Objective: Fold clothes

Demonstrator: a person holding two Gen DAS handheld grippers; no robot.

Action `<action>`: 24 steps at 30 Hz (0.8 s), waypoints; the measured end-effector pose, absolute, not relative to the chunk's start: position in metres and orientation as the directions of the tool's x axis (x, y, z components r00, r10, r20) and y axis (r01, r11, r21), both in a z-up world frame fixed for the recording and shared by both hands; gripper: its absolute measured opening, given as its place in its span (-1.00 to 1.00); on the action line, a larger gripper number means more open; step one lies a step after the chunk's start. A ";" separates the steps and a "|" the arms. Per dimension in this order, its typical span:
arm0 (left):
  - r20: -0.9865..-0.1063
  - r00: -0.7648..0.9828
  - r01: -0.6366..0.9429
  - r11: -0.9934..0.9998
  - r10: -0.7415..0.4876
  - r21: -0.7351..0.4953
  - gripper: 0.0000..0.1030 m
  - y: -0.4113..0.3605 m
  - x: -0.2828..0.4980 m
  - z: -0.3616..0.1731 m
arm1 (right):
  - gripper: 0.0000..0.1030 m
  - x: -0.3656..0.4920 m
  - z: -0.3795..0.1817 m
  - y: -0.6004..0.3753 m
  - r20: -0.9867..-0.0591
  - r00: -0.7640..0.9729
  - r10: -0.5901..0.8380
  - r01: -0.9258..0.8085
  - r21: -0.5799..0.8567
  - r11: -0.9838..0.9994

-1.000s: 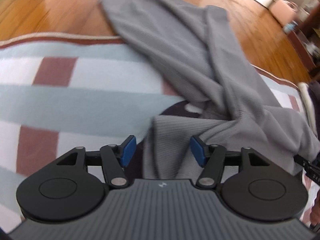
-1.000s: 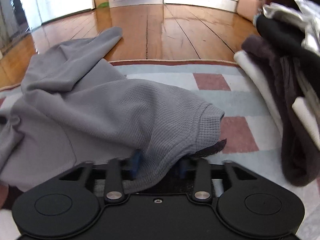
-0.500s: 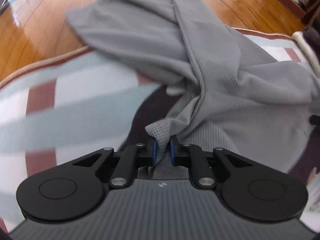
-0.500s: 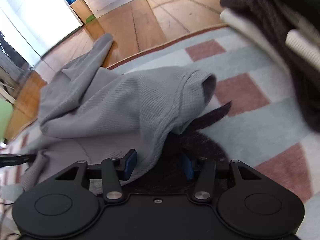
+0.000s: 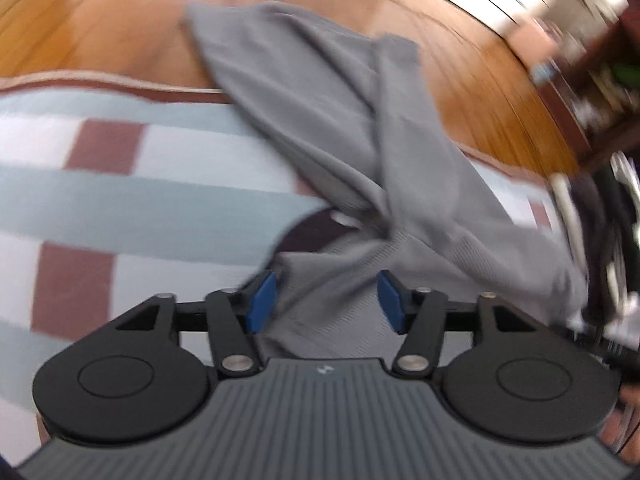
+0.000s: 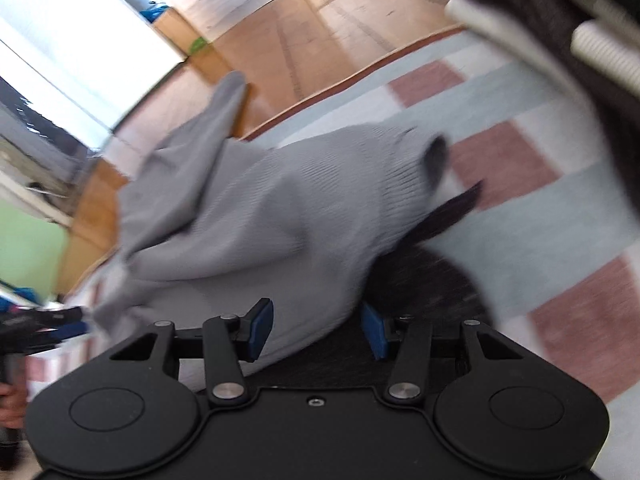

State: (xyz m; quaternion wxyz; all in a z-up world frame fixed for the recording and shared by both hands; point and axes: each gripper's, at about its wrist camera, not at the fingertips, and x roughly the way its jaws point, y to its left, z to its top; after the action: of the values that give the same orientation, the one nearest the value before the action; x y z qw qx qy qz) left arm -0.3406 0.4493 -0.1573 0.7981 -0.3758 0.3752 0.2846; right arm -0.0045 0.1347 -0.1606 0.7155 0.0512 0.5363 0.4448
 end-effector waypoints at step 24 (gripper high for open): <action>-0.900 0.354 -0.865 0.455 0.256 -0.211 0.38 0.473 -0.355 -0.171 | 0.10 -0.047 -0.166 0.181 -0.718 -0.255 0.648 -0.641 0.627 0.443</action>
State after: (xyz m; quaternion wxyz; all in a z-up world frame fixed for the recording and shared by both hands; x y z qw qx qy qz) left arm -0.3545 0.4729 -0.1710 0.7401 -0.3593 0.4238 0.3790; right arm -0.0468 0.1815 -0.1664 0.6103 0.0030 0.5908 0.5277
